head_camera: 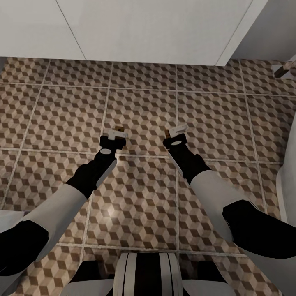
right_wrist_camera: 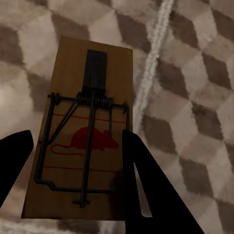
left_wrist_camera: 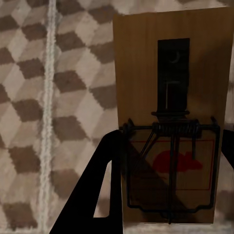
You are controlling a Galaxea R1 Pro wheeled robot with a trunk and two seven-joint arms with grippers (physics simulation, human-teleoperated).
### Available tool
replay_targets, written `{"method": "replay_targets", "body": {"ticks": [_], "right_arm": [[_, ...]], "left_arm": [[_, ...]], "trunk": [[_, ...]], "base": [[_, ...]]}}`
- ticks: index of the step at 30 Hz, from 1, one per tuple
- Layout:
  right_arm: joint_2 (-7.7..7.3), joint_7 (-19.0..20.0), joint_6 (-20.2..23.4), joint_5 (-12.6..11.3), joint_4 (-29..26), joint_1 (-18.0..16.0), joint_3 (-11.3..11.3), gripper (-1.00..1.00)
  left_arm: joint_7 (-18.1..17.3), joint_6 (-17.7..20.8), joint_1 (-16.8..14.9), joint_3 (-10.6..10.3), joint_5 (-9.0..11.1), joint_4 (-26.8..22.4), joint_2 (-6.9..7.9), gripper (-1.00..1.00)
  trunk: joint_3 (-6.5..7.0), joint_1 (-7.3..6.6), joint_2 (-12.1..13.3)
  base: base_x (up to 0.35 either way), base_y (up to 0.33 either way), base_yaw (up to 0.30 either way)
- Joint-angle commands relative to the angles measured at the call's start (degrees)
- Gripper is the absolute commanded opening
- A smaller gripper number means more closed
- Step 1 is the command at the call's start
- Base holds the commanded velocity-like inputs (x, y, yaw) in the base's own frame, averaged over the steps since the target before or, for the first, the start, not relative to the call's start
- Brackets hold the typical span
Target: Take the four mousetraps from the cabinet in the bathroom and place them on the bathroom floor. Make sure all four end up on the same floor surface, and ensure that at least two of them are either under or directly next to the same bathroom sink.
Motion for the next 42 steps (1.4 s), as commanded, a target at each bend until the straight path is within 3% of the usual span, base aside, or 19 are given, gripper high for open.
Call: {"method": "replay_targets", "body": {"ticks": [1,6,10,25,36,42], "right_arm": [[0.00,0.06,0.48,0.55,-0.15,-0.03,0.17,-1.00],[0.00,3.67,-0.01,0.67,-2.24,-0.03,0.00,-1.00],[0.00,5.08,-0.08,0.69,-4.76,-0.03,0.06,-1.00],[0.00,5.72,-0.17,0.63,-5.30,-0.03,0.23,-1.00],[0.00,5.72,-0.18,0.48,-5.25,-0.03,0.27,-1.00],[0.00,5.72,-0.21,0.41,-5.06,-0.03,0.31,-1.00]], "left_arm": [[0.73,0.24,-0.05,-0.37,0.44,-0.37,0.11,-1.00],[0.73,0.28,0.40,-0.38,0.37,-6.54,1.13,-1.00],[0.73,0.30,1.31,-0.43,0.27,-8.78,1.51,-1.00],[0.68,0.23,7.80,-0.45,0.20,-9.27,1.77,-1.00],[0.64,0.13,8.31,-0.37,0.18,-9.68,1.91,-1.00],[0.64,0.18,8.32,-0.36,0.20,-10.50,2.81,-1.00]], "trunk": [[-0.03,0.02,-0.03],[-0.03,0.15,-0.09],[-0.03,0.23,-0.13],[-0.03,0.23,-0.13],[-0.03,0.23,-0.13],[-0.03,0.23,-0.13]], "base": [[0.000,0.000,0.000],[0.000,0.000,0.000],[0.000,0.000,0.000],[0.000,0.000,0.000],[0.079,0.000,0.000],[0.284,0.080,0.000]]}}
